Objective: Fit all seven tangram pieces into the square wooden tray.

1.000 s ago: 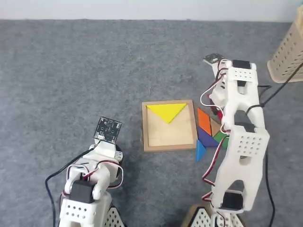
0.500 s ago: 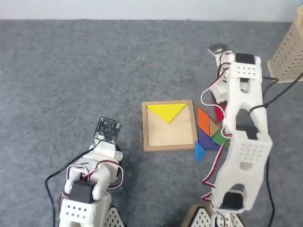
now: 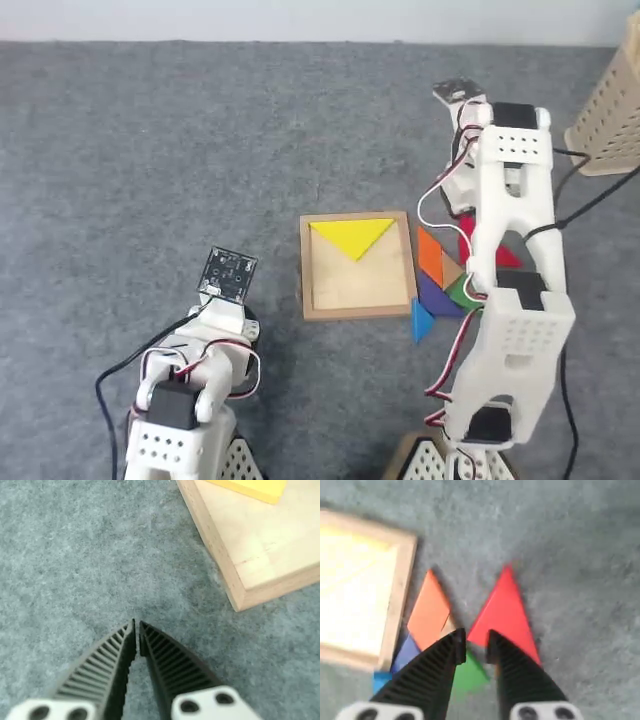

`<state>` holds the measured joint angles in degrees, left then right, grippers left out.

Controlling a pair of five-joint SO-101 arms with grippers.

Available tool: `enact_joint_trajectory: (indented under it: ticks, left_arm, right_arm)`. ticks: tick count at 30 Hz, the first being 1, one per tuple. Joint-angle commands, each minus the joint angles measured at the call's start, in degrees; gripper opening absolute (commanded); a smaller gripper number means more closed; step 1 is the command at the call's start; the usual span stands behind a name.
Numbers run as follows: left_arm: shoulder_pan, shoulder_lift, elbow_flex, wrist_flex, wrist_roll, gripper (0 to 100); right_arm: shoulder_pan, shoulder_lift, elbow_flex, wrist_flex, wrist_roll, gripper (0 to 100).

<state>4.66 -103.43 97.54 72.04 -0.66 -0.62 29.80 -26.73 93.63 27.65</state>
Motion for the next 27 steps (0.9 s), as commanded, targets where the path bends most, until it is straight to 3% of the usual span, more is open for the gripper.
enact_joint_trajectory:
  ticks: [1,10,21,27]
  left_arm:
    - [-0.18,-1.14,-1.01,0.35,0.44,1]
    - [-0.18,-1.14,-1.01,0.35,0.44,1]
    - [-0.18,-1.14,-1.01,0.35,0.44,1]
    - [-0.18,-1.14,-1.01,0.35,0.44,1]
  right_arm:
    - [-1.19,0.57,-0.53,5.23,9.76,19.3]
    - [1.36,7.08,1.41,-0.92,12.04,21.7]
    - [1.36,-19.03,36.92,-27.21,10.55,22.0]
    - [1.54,-16.84,39.82,-30.46,12.22,29.8]
